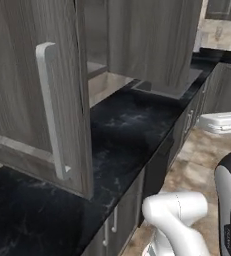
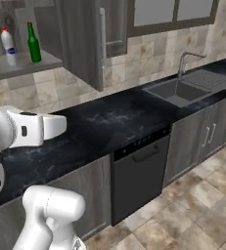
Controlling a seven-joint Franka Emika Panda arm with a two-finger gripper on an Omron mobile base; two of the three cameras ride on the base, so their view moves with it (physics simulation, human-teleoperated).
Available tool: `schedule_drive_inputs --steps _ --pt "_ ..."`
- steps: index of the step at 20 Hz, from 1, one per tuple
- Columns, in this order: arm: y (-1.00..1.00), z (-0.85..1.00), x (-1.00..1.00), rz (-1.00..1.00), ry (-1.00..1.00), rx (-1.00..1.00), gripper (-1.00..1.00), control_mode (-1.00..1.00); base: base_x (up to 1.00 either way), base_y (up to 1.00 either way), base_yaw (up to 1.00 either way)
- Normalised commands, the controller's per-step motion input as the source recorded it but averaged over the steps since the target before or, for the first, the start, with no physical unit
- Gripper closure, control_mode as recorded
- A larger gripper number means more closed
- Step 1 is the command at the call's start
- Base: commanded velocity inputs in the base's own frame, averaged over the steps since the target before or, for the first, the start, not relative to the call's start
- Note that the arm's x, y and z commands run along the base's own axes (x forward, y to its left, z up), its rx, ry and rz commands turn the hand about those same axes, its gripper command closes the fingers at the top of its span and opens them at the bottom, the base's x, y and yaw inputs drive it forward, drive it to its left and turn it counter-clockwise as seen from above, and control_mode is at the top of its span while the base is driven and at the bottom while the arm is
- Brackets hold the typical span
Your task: Pick the beer, bottled water, can from the counter and place them in the open cabinet.
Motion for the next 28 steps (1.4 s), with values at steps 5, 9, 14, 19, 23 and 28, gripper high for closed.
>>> schedule_drive_inputs --steps 5,9,14,19,23,28 --pt "0.00 0.00 0.00 0.00 0.00 0.00 -1.00 1.00 0.00 -0.52 -0.41" --pt "0.00 0.00 0.00 0.00 0.00 0.00 -1.00 1.00 0.00 -0.66 -0.45" --pt "0.00 0.00 0.00 0.00 0.00 0.00 -1.00 1.00 0.00 -0.65 -0.45" --pt "0.00 0.00 0.00 0.00 0.00 0.00 -1.00 1.00 0.00 -0.43 -0.39" --pt "0.00 0.00 0.00 0.00 0.00 0.00 -1.00 1.00 0.00 -0.38 -0.36" --pt "0.00 0.00 0.00 0.00 0.00 0.00 -1.00 1.00 0.23 -0.71 -0.38"
